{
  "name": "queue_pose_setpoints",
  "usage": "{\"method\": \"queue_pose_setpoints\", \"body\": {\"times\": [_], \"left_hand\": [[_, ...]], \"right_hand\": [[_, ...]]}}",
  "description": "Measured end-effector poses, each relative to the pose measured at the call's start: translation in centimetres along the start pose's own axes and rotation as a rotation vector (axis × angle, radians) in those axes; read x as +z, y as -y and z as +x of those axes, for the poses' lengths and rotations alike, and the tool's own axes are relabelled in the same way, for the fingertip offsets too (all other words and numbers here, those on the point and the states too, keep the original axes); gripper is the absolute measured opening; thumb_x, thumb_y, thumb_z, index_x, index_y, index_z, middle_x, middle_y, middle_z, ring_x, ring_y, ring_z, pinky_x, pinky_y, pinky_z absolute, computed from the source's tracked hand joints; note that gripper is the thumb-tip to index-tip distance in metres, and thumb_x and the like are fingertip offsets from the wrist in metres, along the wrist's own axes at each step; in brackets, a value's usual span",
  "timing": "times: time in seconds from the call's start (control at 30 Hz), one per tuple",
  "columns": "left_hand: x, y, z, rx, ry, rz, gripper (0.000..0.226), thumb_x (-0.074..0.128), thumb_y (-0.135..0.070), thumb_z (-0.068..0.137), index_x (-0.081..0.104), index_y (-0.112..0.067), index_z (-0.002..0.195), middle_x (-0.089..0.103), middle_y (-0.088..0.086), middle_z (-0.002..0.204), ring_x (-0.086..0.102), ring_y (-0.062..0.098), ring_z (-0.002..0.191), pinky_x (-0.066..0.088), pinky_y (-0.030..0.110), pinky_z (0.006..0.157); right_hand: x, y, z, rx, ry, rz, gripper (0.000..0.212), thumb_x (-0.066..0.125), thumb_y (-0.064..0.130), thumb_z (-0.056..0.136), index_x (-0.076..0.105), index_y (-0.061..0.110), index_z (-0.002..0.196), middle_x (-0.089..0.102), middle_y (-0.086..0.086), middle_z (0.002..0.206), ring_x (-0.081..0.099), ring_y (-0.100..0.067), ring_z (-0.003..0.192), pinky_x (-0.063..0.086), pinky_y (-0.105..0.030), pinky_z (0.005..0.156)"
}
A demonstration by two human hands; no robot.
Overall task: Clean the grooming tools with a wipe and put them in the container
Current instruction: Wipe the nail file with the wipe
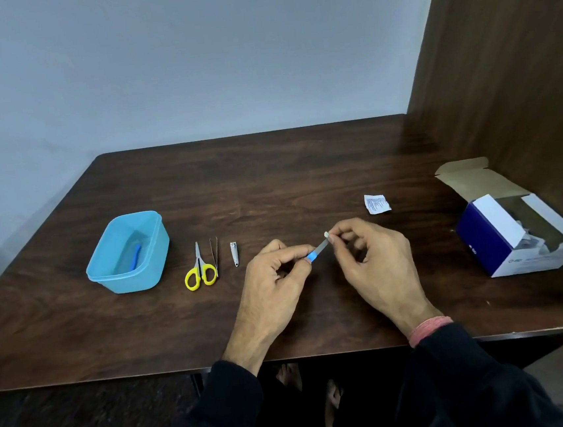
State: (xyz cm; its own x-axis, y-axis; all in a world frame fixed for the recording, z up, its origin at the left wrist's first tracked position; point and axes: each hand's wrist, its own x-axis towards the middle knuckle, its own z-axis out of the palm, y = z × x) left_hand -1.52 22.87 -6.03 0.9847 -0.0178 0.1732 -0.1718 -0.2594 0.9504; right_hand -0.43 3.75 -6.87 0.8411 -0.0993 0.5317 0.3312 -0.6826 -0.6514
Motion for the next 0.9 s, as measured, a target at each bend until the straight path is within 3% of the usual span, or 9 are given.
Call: {"method": "queue_pose_setpoints", "body": {"times": [0.13, 0.23, 0.37, 0.63, 0.77, 0.9], "left_hand": [[0.03, 0.24, 0.03, -0.013, 0.002, 0.021, 0.028, 0.075, -0.008, 0.103, 0.089, -0.031, 0.111, 0.062, 0.0, 0.087, 0.066, 0.029, 0.086, 0.047, 0.02, 0.072], [-0.01, 0.16, 0.0, -0.016, -0.002, 0.029, 0.026, 0.074, -0.007, 0.103, 0.09, -0.026, 0.112, 0.06, -0.006, 0.084, 0.064, 0.017, 0.077, 0.046, 0.018, 0.07], [-0.02, -0.06, -0.01, -0.004, 0.002, 0.045, 0.027, 0.074, -0.006, 0.103, 0.09, -0.026, 0.112, 0.06, -0.006, 0.084, 0.063, 0.015, 0.075, 0.045, 0.017, 0.069], [0.06, -0.11, -0.01, -0.009, -0.006, 0.025, 0.026, 0.075, -0.008, 0.103, 0.089, -0.029, 0.11, 0.064, 0.008, 0.093, 0.069, 0.031, 0.088, 0.05, 0.021, 0.074], [0.02, -0.39, -0.16, 0.003, 0.012, 0.017, 0.026, 0.075, -0.009, 0.104, 0.089, -0.031, 0.106, 0.062, 0.012, 0.094, 0.064, 0.032, 0.083, 0.046, 0.019, 0.068], [-0.07, -0.24, -0.15, 0.025, 0.014, 0.036, 0.028, 0.075, -0.012, 0.104, 0.088, -0.037, 0.106, 0.062, 0.005, 0.092, 0.066, 0.024, 0.089, 0.049, 0.019, 0.075]], "right_hand": [[-0.07, -0.1, 0.04, 0.026, -0.001, 0.016, 0.014, 0.083, 0.022, 0.098, 0.079, 0.033, 0.105, 0.073, 0.02, 0.087, 0.07, -0.008, 0.074, 0.059, -0.026, 0.064], [0.0, -0.2, 0.05, 0.011, 0.018, 0.053, 0.015, 0.083, 0.02, 0.097, 0.079, 0.033, 0.104, 0.073, 0.019, 0.086, 0.07, -0.012, 0.074, 0.058, -0.026, 0.063], [0.02, -0.38, 0.25, 0.034, 0.002, 0.067, 0.014, 0.084, 0.02, 0.097, 0.079, 0.032, 0.104, 0.073, 0.02, 0.086, 0.07, -0.012, 0.074, 0.059, -0.027, 0.063], [-0.02, -0.32, 0.1, -0.028, 0.013, 0.064, 0.014, 0.084, 0.021, 0.097, 0.081, 0.032, 0.105, 0.074, 0.02, 0.088, 0.069, -0.012, 0.072, 0.06, -0.031, 0.063], [0.08, -0.17, -0.13, -0.094, 0.047, 0.085, 0.013, 0.084, 0.02, 0.097, 0.081, 0.03, 0.105, 0.075, 0.019, 0.09, 0.068, -0.013, 0.069, 0.059, -0.033, 0.062], [0.05, -0.18, -0.17, -0.102, 0.042, 0.062, 0.013, 0.084, 0.019, 0.097, 0.081, 0.029, 0.105, 0.074, 0.02, 0.09, 0.067, -0.012, 0.067, 0.059, -0.033, 0.062]]}}
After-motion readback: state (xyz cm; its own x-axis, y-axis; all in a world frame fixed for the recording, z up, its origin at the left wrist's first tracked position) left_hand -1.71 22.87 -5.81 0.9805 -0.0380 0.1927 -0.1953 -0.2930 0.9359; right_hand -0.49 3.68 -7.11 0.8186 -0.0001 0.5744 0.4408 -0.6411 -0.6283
